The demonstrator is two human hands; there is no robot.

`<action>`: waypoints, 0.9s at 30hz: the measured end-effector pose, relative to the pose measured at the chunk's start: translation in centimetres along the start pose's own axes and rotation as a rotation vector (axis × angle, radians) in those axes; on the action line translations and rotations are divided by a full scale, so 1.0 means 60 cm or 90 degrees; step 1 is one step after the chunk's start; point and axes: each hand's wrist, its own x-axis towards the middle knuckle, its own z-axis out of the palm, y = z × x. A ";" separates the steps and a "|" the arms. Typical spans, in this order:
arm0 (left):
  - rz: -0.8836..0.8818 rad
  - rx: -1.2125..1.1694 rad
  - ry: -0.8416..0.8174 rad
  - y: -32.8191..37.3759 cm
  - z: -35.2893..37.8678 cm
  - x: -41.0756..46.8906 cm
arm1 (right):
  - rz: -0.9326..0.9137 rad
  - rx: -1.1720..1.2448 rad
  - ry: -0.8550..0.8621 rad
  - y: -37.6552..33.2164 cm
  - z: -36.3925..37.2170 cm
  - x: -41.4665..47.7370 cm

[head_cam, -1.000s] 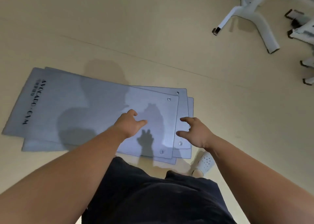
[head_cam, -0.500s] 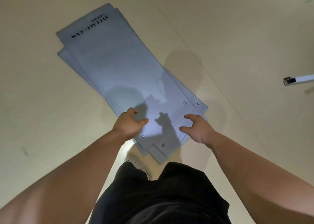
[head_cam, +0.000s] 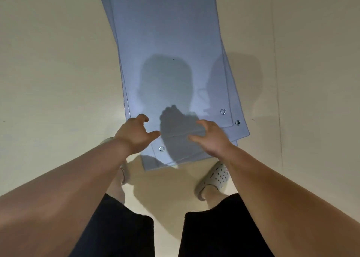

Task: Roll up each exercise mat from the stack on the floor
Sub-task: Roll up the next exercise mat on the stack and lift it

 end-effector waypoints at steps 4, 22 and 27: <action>-0.016 0.025 0.005 -0.021 0.123 0.077 | -0.038 -0.048 -0.013 0.093 0.052 0.104; 0.066 0.256 0.076 -0.131 0.438 0.490 | -0.147 -0.601 0.135 0.351 0.287 0.567; 0.137 0.272 0.154 -0.166 0.477 0.485 | -0.260 -0.564 0.121 0.357 0.290 0.548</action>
